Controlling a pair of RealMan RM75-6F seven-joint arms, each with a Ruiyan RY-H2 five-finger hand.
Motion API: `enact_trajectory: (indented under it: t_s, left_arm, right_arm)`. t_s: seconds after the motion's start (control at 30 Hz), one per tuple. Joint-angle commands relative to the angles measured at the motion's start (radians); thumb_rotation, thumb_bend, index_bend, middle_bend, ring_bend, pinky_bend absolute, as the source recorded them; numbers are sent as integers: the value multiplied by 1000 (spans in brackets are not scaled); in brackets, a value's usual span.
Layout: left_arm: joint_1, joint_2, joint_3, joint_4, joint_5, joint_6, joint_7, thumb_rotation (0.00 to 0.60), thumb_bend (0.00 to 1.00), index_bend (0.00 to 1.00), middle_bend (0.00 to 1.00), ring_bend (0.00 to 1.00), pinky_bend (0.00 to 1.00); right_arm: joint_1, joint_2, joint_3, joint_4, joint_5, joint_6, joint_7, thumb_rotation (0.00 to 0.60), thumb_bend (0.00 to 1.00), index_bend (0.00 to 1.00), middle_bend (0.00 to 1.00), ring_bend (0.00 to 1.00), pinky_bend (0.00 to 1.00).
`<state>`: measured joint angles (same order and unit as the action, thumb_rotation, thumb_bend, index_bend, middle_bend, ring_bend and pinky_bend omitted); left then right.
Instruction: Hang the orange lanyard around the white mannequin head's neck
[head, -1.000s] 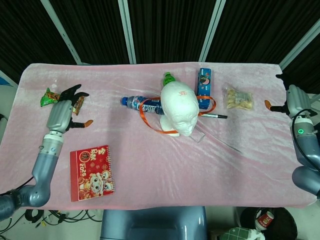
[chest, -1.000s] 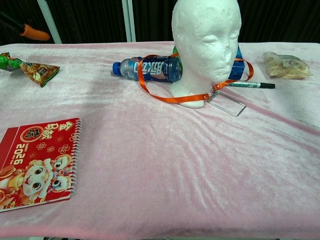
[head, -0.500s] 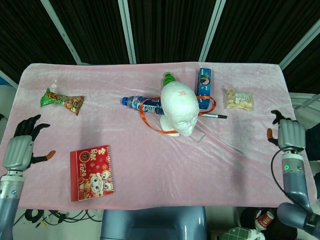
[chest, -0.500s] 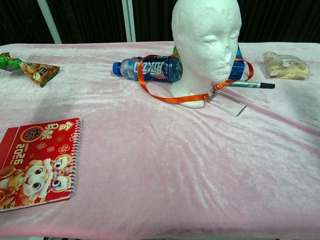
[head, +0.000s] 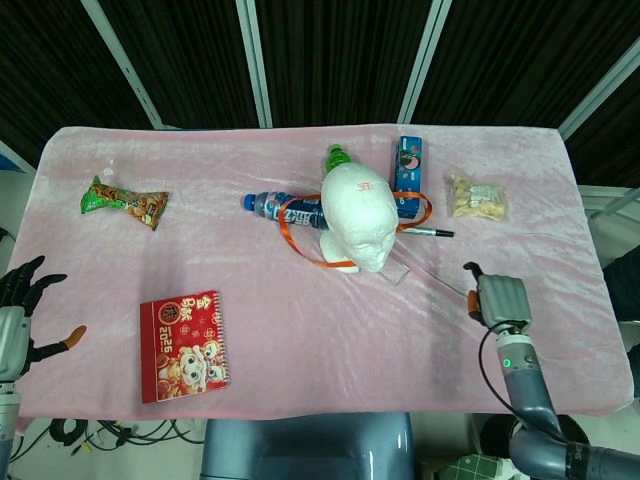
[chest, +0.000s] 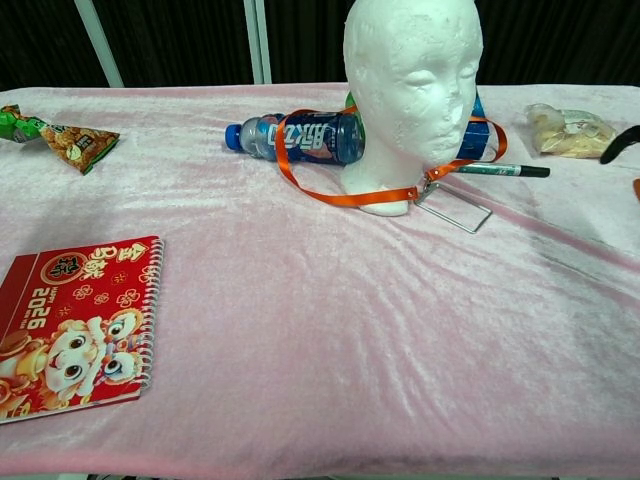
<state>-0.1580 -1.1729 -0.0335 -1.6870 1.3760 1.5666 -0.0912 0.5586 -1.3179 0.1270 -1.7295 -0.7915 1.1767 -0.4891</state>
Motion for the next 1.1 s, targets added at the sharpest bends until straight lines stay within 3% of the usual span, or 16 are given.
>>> enact_trajectory:
  t_s: [0.03,0.4,1.1]
  left_arm:
    - [5,0,-12,-1,-9,-3,-9,600,175,244,52,0,0]
    - [15,-3,-32,2,-11,-23,-6,600,176,244,52,0,0]
    - [28,-4,-59,-1,-20,-49,-7,600,180,245,50,0,0]
  right_arm:
    - [38,-27,30,-13,45,-56,-13,600,624,237,801,786,784]
    - [153,-138,86,50,207,-118,-89,600,636,227,802,788,785]
    - [216,-262,62,178,294,-146,-139,600,641,225,801,788,785]
